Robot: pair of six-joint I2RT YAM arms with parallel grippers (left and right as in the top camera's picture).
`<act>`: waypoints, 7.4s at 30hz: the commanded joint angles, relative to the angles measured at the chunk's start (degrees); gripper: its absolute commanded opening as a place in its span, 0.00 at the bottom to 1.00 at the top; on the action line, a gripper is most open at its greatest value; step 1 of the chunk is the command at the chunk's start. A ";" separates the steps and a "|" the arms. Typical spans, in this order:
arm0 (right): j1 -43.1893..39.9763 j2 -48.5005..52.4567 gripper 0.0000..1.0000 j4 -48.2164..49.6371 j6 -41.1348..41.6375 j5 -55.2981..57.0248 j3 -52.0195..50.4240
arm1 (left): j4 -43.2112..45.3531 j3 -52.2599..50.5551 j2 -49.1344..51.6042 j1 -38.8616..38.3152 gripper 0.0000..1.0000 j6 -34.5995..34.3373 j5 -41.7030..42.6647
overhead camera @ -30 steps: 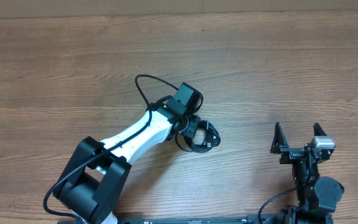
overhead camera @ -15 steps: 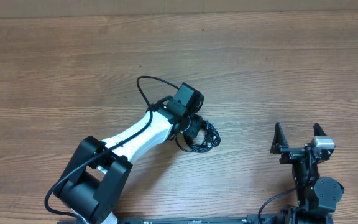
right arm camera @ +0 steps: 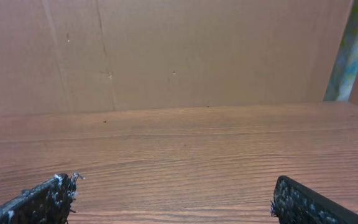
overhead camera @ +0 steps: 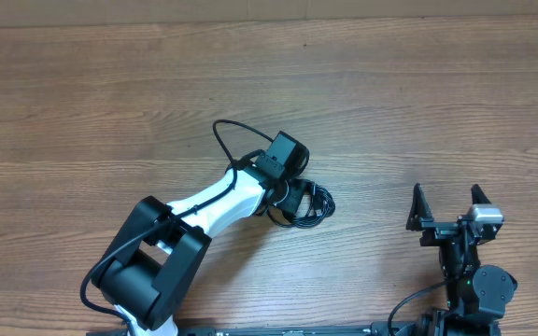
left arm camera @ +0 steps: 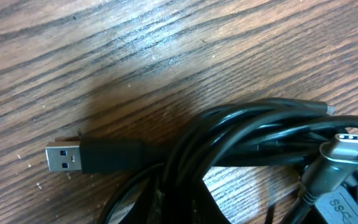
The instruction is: Untangle cables
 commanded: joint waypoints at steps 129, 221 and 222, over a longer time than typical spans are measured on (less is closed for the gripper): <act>29.27 58.47 0.14 -25.05 2.78 -20.85 36.39 | -17.88 16.26 -6.47 4.22 0.04 31.61 27.58; 38.62 67.28 0.15 -20.31 24.46 -9.03 36.41 | -20.06 16.26 -6.47 16.61 0.96 -12.48 1.88; 38.62 67.28 0.28 -20.31 24.46 -9.03 36.39 | -20.65 16.26 -6.47 16.61 0.96 -13.35 3.43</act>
